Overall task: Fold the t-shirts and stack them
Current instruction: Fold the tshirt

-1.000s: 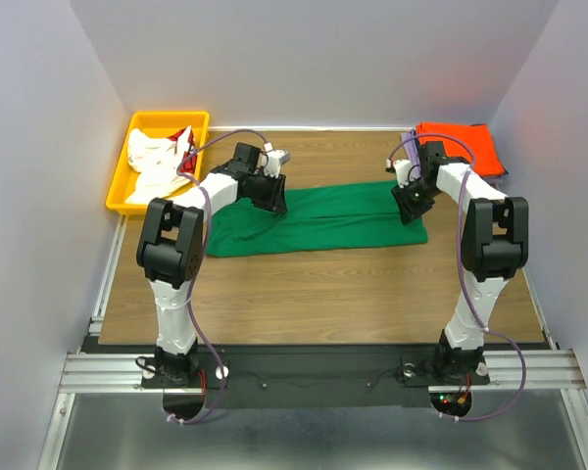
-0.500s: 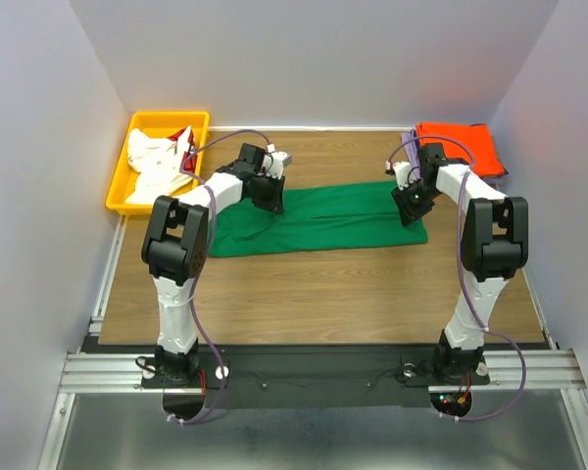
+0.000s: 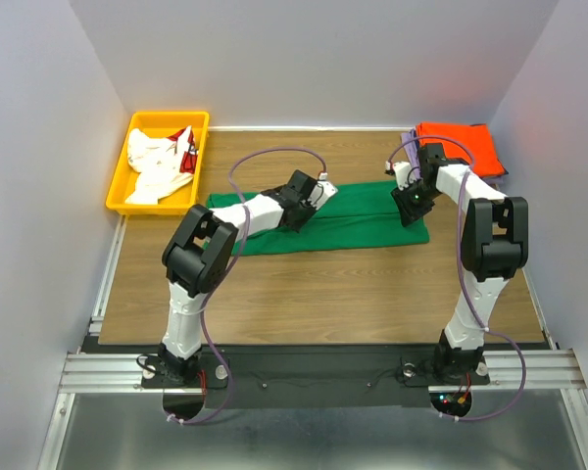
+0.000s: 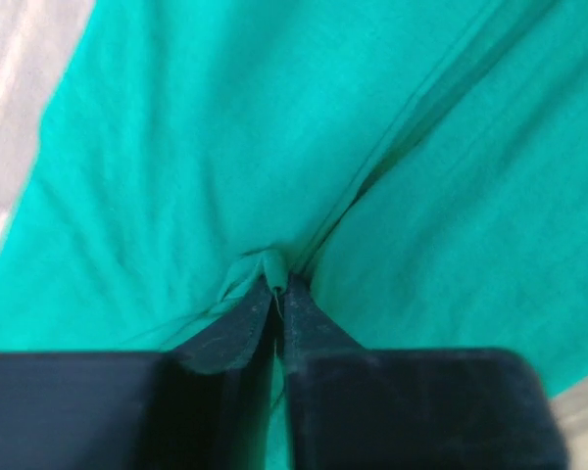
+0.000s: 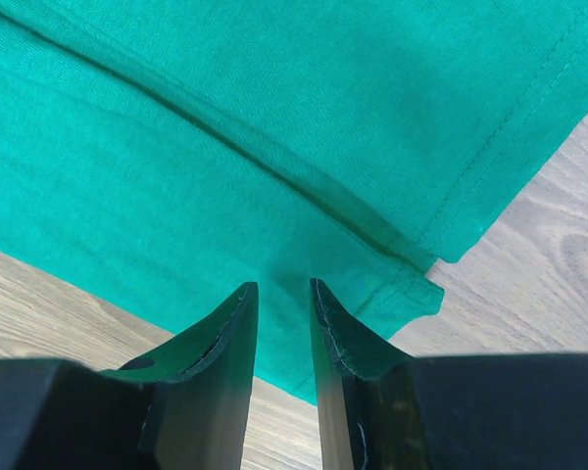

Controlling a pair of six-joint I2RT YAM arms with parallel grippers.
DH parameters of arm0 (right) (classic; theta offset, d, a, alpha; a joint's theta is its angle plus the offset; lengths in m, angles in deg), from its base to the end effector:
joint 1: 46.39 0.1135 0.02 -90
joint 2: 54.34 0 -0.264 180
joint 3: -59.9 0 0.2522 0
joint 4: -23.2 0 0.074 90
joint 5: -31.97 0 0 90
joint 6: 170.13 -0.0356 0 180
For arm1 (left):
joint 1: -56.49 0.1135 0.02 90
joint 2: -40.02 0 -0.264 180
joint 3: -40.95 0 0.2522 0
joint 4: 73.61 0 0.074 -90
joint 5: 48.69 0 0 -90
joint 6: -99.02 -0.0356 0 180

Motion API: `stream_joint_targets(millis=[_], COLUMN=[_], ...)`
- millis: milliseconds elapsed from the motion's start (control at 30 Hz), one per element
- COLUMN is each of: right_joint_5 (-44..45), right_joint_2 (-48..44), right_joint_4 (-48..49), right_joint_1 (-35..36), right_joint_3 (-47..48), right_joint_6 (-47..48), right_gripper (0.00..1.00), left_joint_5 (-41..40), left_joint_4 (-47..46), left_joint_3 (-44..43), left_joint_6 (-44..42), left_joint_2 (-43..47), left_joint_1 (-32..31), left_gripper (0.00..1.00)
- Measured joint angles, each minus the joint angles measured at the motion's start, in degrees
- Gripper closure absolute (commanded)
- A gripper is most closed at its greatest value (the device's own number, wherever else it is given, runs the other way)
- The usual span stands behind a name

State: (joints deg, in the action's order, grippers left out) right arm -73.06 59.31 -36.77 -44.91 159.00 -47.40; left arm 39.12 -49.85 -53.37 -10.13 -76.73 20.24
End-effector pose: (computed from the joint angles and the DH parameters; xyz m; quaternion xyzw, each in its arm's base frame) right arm 0.3986 0.0195 0.1875 -0.3058 0.9337 0.0888 0.1635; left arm 0.3619 -0.2637 0.1739 0.4249 0.8246 -0.0379 0.3715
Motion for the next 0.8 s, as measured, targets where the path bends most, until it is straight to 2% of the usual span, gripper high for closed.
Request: stream_joint_targets(millis=[33,233,367,400,467,567,600,633,733,800], right_joint_5=[0.0,0.0,-0.02,-0.04,-0.17,-0.59,-0.92,-1.18,-2.47,-3.39], right_joint_2=[0.0,-0.15,-0.59,-0.7,-0.76,-0.76,-0.76,-0.76,-0.59,0.0], right_joint_4=[-0.02,-0.02,-0.02,0.0,-0.04,-0.15,-0.26,-0.2,-0.13,0.02], right_joint_1=[0.0,0.0,0.0,0.0,0.0,0.0,0.0,0.0,0.0,0.11], right_joint_3=[0.0,-0.02,0.0,0.0,0.11,0.76,1.53,1.97,4.17,5.64], right_joint_6=[0.0,0.0,-0.17,-0.24,-0.59,-1.4,-1.75,-1.99,-3.08,-3.74], right_gripper=[0.66,0.66,0.66,0.66,0.66,0.67,0.68,0.69,0.71,0.71], left_joint_5=[-1.53,-2.58,1.62,3.21,6.67,12.24,13.6,14.86,19.12,21.09], left_joint_4=[-0.7,-0.66,2.43,3.69,4.85,5.11,4.87,4.76,4.44,4.61], left_joint_3=[0.33,0.44,0.44,0.44,0.44,0.63,0.9,1.27,1.75,2.36], left_joint_6=[-0.9,-2.01,-2.01,-2.01,-1.97,-1.95,-1.9,-1.81,0.11,1.64], left_joint_2=[0.04,0.98,4.81,7.5,11.76,20.55,22.73,24.9,26.91,25.31], left_joint_1=[-0.55,-0.68,0.04,0.28,0.87,2.54,3.32,4.31,9.51,13.35], left_gripper=[0.63,0.48,0.45,0.41,0.41,0.47,0.51,0.6,0.73,0.75])
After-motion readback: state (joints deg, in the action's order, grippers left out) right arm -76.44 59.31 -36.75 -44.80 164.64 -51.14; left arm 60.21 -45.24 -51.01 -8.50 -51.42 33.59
